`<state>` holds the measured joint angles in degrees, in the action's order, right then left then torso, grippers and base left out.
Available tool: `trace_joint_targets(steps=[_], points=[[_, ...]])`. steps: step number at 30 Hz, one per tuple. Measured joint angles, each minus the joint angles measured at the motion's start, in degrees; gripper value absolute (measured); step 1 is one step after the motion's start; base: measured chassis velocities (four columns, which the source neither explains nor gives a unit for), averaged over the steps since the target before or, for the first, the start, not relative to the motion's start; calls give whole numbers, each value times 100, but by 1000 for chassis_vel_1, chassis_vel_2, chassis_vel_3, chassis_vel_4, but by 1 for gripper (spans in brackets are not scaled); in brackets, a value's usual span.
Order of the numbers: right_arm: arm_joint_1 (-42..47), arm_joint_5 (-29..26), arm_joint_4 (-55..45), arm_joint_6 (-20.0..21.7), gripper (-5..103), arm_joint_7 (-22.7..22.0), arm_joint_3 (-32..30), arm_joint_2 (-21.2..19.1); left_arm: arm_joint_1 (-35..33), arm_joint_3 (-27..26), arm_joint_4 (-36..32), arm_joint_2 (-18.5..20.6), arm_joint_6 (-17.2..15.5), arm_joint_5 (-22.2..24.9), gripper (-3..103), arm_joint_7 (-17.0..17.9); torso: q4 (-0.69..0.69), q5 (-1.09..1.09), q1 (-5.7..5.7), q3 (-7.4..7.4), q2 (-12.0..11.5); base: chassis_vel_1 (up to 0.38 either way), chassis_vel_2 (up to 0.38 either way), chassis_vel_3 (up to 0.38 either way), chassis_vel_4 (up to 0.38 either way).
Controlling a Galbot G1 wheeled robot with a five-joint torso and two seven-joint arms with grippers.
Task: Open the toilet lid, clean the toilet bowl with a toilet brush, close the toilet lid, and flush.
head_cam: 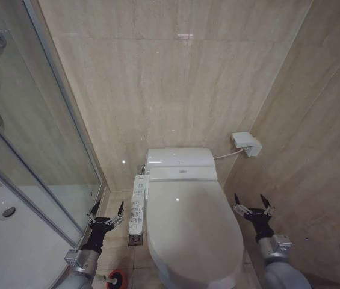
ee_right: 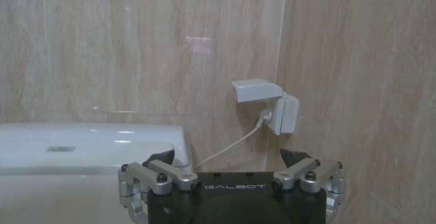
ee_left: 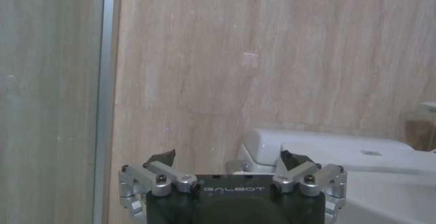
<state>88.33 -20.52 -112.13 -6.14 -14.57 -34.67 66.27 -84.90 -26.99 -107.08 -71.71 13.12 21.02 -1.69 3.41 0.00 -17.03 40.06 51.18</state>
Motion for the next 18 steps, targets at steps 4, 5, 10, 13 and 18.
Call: trace_joint_targets(steps=[4,5,10,13,18], points=[[-49,-109,-70,48,100,-6,-2,-33,0,0,0,0,0,0,100,0,0,0,0,0,0,0,0,0,0],[-75,-145,-83,71,100,-9,-7,-51,0,0,0,0,0,0,100,0,-1,0,0,0,0,0,0,0,0],[-121,-175,-81,109,100,-50,-24,-54,0,0,0,0,0,0,100,0,0,0,0,0,0,0,0,0,0],[-124,-180,-60,113,100,-96,-26,-36,0,0,0,0,0,0,100,0,0,0,0,0,0,0,0,0,0],[-129,-212,-52,127,100,-133,-28,-33,0,0,0,0,0,0,100,0,0,0,0,0,0,0,0,0,0]])
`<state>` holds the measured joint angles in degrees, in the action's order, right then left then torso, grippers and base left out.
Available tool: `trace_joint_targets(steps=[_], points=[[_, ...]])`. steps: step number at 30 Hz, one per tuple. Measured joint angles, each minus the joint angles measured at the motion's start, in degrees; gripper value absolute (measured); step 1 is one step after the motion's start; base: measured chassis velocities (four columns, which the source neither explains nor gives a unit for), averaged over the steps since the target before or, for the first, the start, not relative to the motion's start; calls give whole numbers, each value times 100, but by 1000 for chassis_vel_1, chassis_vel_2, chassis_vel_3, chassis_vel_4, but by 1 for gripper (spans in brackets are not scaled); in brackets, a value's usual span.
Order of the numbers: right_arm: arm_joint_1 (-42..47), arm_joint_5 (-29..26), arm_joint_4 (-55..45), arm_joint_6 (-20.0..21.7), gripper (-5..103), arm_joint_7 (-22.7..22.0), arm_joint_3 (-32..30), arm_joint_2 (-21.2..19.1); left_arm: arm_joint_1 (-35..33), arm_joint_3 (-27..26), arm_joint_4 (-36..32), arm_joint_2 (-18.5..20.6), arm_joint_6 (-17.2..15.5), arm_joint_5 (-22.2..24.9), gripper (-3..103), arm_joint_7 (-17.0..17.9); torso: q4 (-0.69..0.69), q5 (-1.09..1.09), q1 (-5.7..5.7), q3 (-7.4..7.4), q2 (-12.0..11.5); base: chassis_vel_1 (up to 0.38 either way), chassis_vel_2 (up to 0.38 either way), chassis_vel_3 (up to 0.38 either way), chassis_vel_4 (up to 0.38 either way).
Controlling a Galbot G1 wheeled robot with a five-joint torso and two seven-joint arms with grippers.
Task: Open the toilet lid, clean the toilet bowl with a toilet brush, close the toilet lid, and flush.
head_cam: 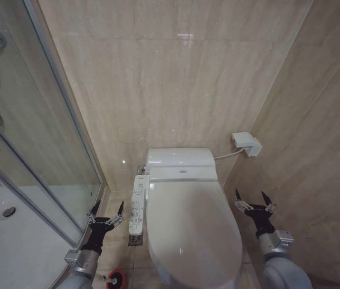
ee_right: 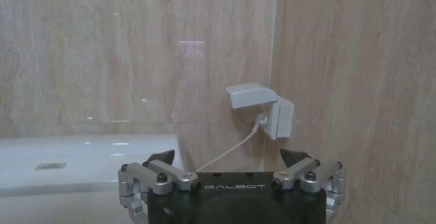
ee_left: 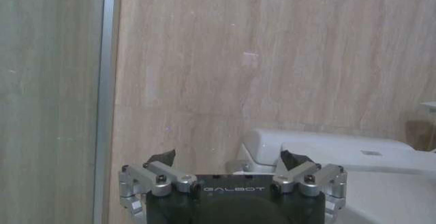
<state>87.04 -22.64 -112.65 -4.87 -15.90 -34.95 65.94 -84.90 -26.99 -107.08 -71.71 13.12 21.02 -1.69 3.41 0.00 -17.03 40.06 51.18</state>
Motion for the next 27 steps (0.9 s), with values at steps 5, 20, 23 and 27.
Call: trace_joint_targets(steps=[5,20,23,27], points=[[-2,-11,4,3,100,-4,-2,0,0,0,0,0,0,0,100,0,0,0,0,0,0,0,0,0,0],[-3,-15,11,9,100,-7,-2,-2,0,0,0,0,0,0,100,0,0,0,0,0,0,0,0,0,0],[-4,-14,12,9,100,-7,-2,-2,0,0,0,0,0,0,100,0,0,0,0,0,0,0,0,0,0],[-3,-14,14,8,100,-7,-2,-2,0,0,0,0,0,0,100,0,0,0,0,0,0,0,0,0,0]])
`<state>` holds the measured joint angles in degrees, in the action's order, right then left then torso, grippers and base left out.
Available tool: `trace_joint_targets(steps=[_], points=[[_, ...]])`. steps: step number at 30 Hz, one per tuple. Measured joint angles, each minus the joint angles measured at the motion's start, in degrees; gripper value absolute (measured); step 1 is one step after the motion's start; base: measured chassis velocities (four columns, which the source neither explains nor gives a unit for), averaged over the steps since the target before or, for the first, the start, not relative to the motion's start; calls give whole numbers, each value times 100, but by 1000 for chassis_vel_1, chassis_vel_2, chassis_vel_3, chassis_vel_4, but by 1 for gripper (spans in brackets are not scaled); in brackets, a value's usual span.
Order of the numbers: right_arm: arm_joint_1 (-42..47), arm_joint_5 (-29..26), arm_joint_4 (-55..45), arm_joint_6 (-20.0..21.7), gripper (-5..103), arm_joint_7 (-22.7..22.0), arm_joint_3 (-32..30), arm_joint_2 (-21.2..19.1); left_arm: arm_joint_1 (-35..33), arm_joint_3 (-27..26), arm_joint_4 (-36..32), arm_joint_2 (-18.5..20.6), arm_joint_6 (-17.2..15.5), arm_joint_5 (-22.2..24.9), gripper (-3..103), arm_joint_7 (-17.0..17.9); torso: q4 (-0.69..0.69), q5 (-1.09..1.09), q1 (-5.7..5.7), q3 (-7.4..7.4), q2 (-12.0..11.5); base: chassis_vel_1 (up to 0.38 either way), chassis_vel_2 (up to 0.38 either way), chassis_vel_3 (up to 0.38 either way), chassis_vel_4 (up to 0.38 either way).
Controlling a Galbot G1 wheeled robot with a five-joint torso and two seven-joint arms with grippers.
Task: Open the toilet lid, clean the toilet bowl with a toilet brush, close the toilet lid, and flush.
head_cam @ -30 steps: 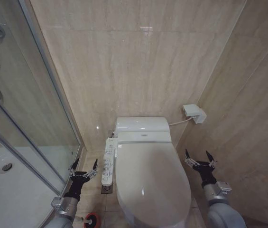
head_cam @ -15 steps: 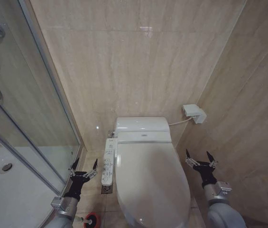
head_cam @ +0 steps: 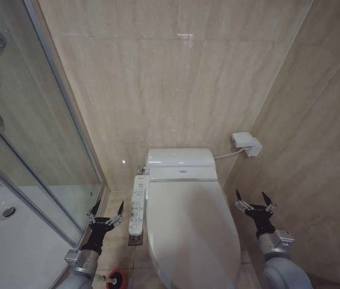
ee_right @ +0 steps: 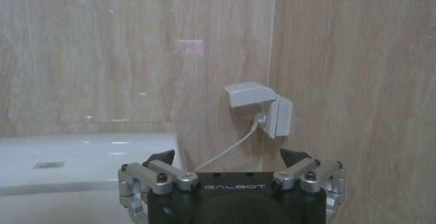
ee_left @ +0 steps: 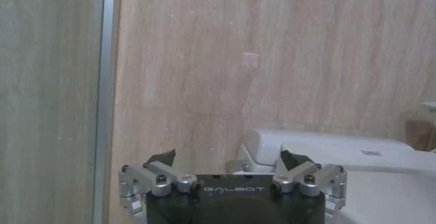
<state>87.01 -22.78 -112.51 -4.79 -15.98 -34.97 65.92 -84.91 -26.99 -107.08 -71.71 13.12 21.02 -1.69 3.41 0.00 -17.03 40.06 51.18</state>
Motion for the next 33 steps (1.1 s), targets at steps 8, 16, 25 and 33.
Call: trace_joint_targets(steps=[8,16,25,33], points=[[-1,2,1,-1,100,1,0,0,0,0,0,0,0,0,100,0,0,0,0,0,0,0,0,0,0],[0,4,1,-1,100,1,0,0,0,0,0,0,0,0,100,0,0,0,0,0,0,0,0,0,0],[-1,7,1,-1,100,1,0,0,0,0,0,0,0,0,100,0,0,0,0,0,0,0,0,0,0],[-1,8,1,-1,100,1,0,0,0,0,0,0,0,0,100,0,0,0,0,0,0,0,0,0,0]])
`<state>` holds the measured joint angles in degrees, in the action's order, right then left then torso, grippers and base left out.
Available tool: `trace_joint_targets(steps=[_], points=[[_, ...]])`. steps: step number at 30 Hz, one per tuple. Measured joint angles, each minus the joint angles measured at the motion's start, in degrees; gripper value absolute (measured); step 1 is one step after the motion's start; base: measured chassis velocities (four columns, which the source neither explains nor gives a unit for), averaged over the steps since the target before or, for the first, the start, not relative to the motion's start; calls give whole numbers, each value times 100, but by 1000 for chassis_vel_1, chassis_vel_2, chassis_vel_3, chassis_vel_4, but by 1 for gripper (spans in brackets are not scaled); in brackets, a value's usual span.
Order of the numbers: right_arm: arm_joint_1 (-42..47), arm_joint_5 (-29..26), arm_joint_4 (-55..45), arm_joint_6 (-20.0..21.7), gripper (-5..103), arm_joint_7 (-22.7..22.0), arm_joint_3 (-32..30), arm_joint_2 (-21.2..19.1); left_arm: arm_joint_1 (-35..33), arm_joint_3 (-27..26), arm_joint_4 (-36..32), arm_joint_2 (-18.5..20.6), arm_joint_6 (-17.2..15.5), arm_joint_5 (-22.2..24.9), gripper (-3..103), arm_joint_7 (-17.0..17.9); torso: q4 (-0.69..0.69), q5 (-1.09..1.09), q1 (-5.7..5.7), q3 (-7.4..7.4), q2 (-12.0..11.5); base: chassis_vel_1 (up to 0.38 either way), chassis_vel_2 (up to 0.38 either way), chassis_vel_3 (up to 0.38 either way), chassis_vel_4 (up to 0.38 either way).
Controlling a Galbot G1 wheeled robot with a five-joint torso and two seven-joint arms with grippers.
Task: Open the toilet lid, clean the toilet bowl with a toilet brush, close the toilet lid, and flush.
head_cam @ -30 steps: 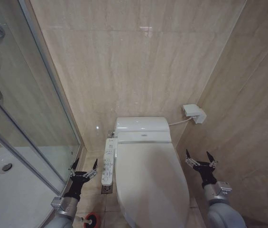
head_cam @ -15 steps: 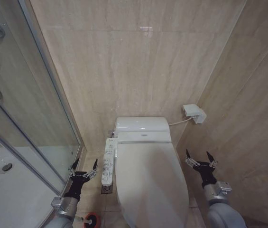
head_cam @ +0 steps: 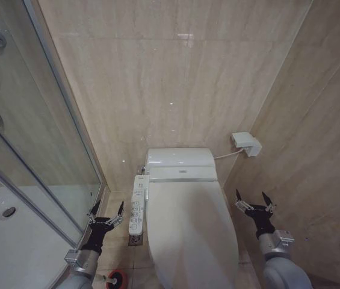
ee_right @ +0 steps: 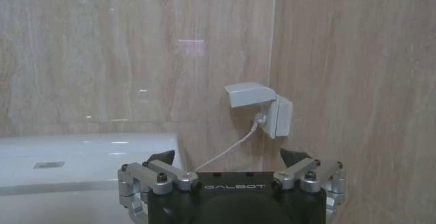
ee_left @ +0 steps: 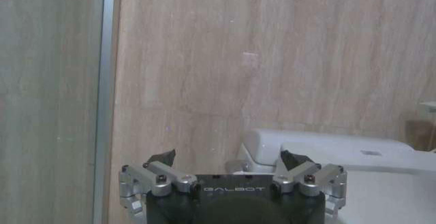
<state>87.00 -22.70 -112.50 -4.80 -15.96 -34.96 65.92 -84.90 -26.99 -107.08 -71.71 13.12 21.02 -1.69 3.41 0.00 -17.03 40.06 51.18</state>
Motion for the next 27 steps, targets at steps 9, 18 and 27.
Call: trace_joint_targets(steps=[9,18,27], points=[[0,0,0,0,100,0,0,0,0,0,0,0,0,0,100,0,0,0,0,0,0,0,0,0,0],[0,0,0,0,100,0,0,0,0,0,0,0,0,0,100,0,0,0,0,0,0,0,0,0,0],[0,0,0,0,100,0,0,0,-25,-34,-37,12,-67,1,100,17,0,0,0,0,0,0,0,0,0]])
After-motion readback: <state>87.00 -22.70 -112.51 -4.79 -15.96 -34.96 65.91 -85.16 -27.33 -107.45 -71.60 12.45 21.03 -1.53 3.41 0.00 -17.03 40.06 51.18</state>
